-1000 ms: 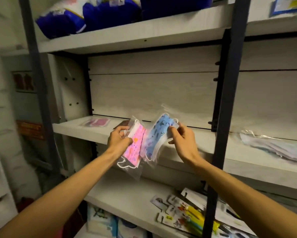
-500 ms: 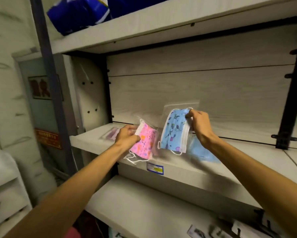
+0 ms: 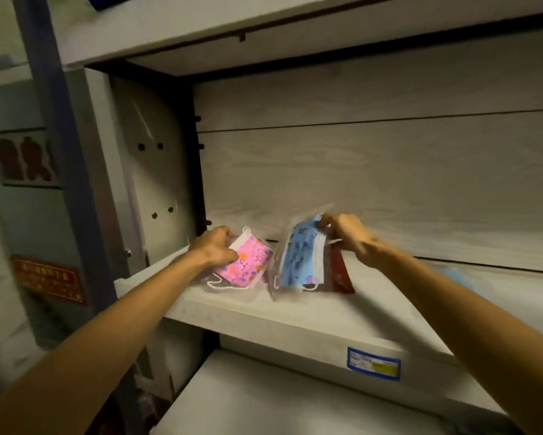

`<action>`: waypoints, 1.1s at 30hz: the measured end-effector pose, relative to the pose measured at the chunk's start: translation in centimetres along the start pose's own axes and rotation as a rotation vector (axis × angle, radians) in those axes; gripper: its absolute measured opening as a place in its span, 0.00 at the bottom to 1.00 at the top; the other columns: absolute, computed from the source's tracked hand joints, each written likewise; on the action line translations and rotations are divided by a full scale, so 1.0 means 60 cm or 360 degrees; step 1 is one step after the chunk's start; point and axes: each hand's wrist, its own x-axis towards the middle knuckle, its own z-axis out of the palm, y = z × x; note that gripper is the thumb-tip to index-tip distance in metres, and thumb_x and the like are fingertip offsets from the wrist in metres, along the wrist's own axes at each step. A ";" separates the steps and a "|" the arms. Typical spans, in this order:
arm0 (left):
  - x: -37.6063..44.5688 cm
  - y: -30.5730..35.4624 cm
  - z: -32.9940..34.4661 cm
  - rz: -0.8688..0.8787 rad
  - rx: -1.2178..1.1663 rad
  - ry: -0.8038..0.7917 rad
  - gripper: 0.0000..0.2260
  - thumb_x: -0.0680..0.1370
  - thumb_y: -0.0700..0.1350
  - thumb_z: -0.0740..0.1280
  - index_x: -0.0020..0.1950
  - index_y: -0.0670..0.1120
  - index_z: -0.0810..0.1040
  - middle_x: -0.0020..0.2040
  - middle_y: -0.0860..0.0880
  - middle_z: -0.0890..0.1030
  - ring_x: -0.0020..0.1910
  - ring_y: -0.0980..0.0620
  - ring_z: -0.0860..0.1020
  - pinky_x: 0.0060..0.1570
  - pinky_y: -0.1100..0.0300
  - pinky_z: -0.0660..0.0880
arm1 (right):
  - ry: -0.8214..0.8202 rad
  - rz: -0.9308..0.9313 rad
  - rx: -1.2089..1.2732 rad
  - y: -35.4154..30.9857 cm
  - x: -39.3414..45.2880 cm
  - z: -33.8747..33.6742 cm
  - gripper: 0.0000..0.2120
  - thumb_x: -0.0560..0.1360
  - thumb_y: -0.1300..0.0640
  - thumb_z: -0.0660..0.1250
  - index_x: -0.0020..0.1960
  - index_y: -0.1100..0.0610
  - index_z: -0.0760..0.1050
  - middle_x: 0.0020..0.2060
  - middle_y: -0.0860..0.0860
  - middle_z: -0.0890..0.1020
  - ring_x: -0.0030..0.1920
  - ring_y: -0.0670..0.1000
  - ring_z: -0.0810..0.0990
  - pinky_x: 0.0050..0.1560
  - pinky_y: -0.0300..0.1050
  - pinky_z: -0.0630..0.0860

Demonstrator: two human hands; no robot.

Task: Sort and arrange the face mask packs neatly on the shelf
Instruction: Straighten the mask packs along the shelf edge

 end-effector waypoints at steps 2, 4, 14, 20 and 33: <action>0.033 -0.036 -0.003 -0.0065 0.0187 -0.0170 0.30 0.72 0.50 0.76 0.71 0.49 0.70 0.65 0.48 0.77 0.53 0.50 0.76 0.56 0.51 0.78 | -0.0090 -0.0030 -0.0249 0.017 0.029 0.033 0.11 0.79 0.59 0.64 0.51 0.65 0.82 0.40 0.55 0.81 0.35 0.48 0.78 0.33 0.38 0.76; 0.048 -0.051 0.010 -0.0029 0.0350 -0.0164 0.31 0.73 0.53 0.75 0.72 0.47 0.68 0.70 0.45 0.73 0.60 0.46 0.75 0.61 0.50 0.75 | -0.0166 -0.0078 -0.0626 0.041 0.048 0.049 0.13 0.80 0.55 0.66 0.51 0.66 0.82 0.41 0.55 0.80 0.39 0.51 0.76 0.38 0.43 0.73; 0.077 -0.039 0.054 0.0613 0.0572 -0.0427 0.21 0.82 0.66 0.53 0.67 0.56 0.74 0.68 0.52 0.76 0.63 0.46 0.76 0.59 0.49 0.75 | -0.0107 -0.0124 -0.1461 0.100 0.080 0.065 0.15 0.78 0.41 0.65 0.45 0.52 0.80 0.43 0.51 0.83 0.46 0.55 0.79 0.46 0.46 0.73; 0.096 -0.021 0.058 0.0594 0.0498 -0.0248 0.23 0.84 0.61 0.47 0.73 0.57 0.70 0.74 0.48 0.73 0.70 0.43 0.73 0.63 0.50 0.70 | 0.0002 -0.0096 -0.1853 0.097 0.056 0.025 0.08 0.75 0.52 0.67 0.51 0.49 0.83 0.52 0.53 0.84 0.54 0.58 0.81 0.54 0.47 0.77; 0.116 0.001 0.093 0.0689 0.0121 -0.0680 0.25 0.83 0.64 0.52 0.80 0.61 0.60 0.82 0.53 0.60 0.79 0.48 0.60 0.78 0.49 0.57 | -0.0347 -0.0042 -0.1803 0.086 0.021 0.074 0.23 0.79 0.39 0.62 0.66 0.51 0.76 0.64 0.52 0.80 0.63 0.56 0.77 0.65 0.52 0.73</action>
